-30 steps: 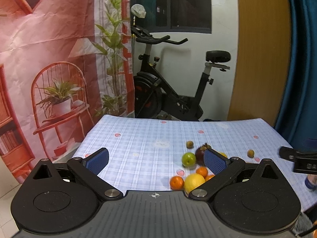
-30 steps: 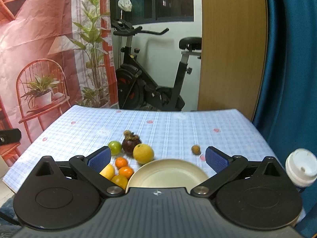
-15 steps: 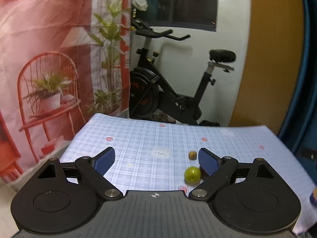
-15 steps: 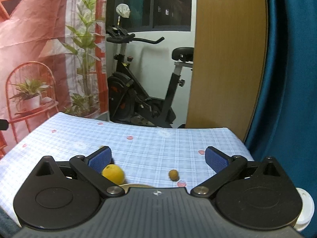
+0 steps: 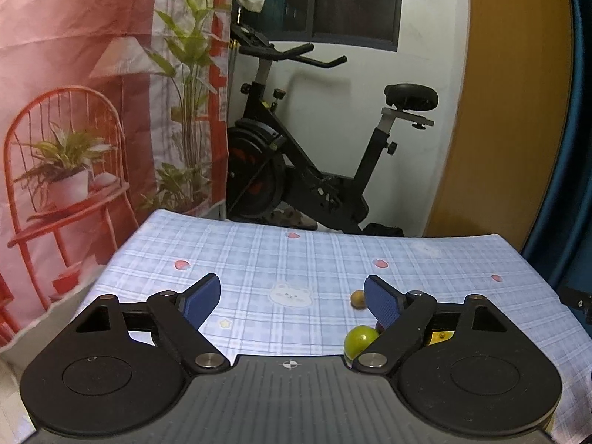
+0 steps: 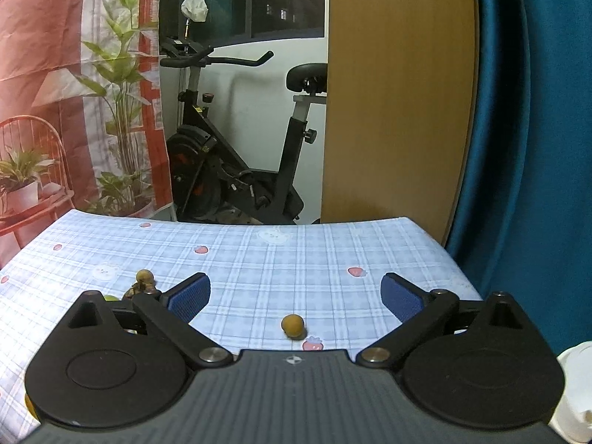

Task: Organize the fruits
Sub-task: 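Move the left tool toward the green round fruit beside the cream plate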

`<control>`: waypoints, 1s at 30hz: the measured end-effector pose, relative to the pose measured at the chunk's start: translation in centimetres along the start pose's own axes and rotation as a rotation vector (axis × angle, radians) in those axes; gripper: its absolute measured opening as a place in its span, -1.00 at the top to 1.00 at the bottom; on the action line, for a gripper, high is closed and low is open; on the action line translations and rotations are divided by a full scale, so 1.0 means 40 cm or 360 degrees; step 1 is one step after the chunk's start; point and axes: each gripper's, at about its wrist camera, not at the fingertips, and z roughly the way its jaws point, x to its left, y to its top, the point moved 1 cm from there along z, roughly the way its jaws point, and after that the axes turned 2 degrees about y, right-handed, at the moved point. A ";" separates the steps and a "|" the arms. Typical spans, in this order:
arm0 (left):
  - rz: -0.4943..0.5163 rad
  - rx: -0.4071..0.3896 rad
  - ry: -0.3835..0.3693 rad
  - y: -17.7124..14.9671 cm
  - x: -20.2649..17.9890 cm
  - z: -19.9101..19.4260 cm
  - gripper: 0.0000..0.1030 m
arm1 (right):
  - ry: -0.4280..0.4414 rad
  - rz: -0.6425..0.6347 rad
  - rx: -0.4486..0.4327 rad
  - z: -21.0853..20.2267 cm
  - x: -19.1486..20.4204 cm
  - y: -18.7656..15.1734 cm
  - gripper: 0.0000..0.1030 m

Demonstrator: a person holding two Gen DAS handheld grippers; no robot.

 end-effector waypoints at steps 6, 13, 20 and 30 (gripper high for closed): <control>-0.0027 -0.0041 -0.0096 -0.007 -0.002 0.041 -0.63 | -0.0015 0.0019 0.0081 0.036 -0.021 -0.013 -0.92; -0.0024 0.0096 -0.0129 -0.022 -0.034 0.071 -0.57 | 0.0054 0.0019 0.0154 0.042 -0.025 -0.045 -0.89; 0.0092 0.0182 -0.0138 -0.041 -0.030 0.041 -0.57 | 0.0170 0.0048 0.0180 0.011 0.013 -0.048 -0.85; -0.0009 0.0330 -0.0070 -0.105 0.028 0.007 -0.57 | 0.0405 0.0091 0.0284 -0.008 0.097 -0.087 -0.85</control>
